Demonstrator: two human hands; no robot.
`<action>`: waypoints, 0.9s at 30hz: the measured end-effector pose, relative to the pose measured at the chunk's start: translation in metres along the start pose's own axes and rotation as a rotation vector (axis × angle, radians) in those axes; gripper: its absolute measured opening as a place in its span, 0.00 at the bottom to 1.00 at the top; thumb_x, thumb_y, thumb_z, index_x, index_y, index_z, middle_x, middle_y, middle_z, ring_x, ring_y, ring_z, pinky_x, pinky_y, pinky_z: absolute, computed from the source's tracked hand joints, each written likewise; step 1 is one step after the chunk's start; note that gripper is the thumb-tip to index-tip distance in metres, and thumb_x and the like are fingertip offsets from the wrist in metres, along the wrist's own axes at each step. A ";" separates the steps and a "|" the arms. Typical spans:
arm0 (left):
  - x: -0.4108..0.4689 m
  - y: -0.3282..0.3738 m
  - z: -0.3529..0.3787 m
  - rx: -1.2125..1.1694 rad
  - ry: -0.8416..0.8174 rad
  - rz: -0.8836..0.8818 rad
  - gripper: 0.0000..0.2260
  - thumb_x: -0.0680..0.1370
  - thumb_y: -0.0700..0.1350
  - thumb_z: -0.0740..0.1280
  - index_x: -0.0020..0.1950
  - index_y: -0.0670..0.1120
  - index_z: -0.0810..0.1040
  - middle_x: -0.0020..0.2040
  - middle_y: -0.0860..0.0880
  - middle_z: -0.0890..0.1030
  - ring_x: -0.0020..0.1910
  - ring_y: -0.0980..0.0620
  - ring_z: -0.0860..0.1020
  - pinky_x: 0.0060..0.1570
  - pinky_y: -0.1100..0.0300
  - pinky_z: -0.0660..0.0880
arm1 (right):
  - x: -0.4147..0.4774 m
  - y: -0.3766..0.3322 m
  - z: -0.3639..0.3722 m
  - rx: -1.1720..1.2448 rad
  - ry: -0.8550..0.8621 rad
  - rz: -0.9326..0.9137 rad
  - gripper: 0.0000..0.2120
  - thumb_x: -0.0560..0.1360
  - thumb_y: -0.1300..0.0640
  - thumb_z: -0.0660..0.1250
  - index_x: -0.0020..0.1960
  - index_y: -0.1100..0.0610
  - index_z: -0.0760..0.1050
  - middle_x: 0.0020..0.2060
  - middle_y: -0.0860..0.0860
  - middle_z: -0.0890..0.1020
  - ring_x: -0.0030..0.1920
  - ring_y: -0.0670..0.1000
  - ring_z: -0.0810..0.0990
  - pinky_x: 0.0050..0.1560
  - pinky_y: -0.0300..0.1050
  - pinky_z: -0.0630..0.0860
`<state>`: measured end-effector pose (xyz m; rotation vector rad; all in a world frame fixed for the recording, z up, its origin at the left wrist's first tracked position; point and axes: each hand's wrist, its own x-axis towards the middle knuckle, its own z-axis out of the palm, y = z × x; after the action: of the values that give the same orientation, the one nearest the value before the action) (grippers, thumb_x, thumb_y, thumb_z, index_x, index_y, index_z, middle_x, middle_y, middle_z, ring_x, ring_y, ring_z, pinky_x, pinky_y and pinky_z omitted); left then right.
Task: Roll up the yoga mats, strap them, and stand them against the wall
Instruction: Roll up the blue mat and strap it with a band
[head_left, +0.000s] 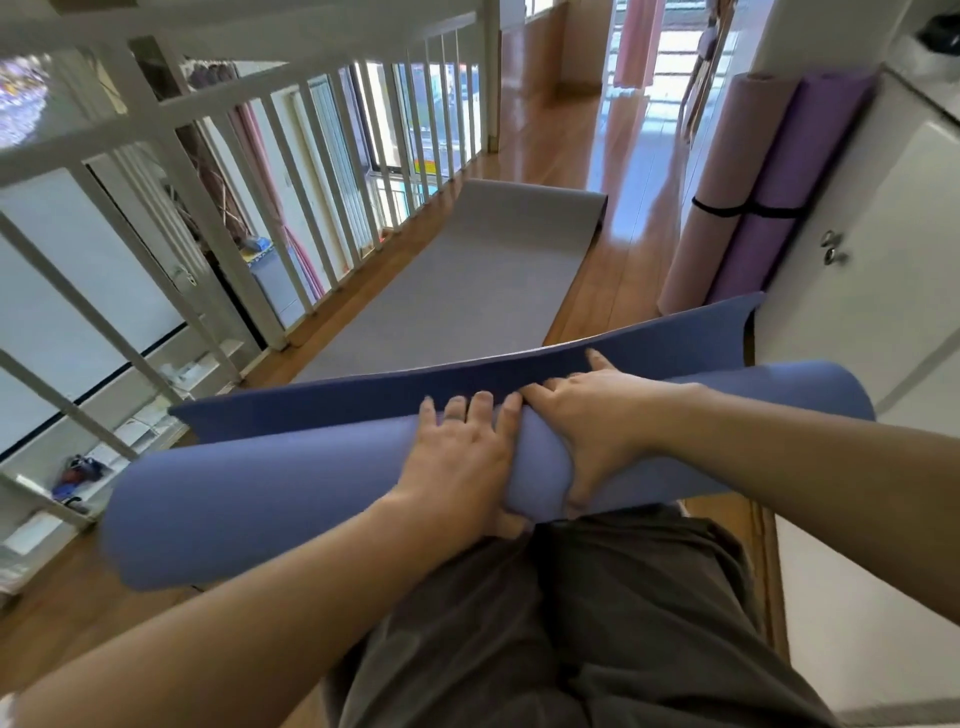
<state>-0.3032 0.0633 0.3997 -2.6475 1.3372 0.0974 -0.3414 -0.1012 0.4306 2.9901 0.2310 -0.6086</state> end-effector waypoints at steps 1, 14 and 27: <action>-0.002 0.000 0.002 -0.003 0.025 0.000 0.50 0.67 0.69 0.67 0.78 0.48 0.44 0.74 0.44 0.59 0.72 0.42 0.61 0.72 0.43 0.53 | 0.000 -0.001 0.001 0.000 0.012 0.002 0.49 0.60 0.33 0.74 0.73 0.51 0.58 0.67 0.48 0.71 0.68 0.52 0.69 0.73 0.64 0.52; 0.002 -0.013 0.005 -0.075 0.183 0.093 0.45 0.66 0.71 0.66 0.74 0.49 0.54 0.69 0.48 0.66 0.68 0.45 0.63 0.70 0.46 0.58 | 0.013 0.022 -0.002 0.026 0.280 0.147 0.26 0.80 0.41 0.53 0.71 0.54 0.69 0.72 0.51 0.66 0.71 0.53 0.63 0.73 0.54 0.57; 0.022 -0.035 0.017 -0.021 0.356 0.022 0.33 0.69 0.68 0.54 0.58 0.43 0.76 0.51 0.44 0.80 0.48 0.42 0.79 0.49 0.49 0.73 | 0.019 0.021 0.011 0.360 0.554 0.131 0.14 0.78 0.53 0.59 0.53 0.57 0.81 0.54 0.51 0.80 0.52 0.54 0.77 0.54 0.51 0.74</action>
<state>-0.2620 0.0695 0.3841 -2.7598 1.4691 -0.3760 -0.3248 -0.1204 0.4140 3.4175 -0.0540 0.2317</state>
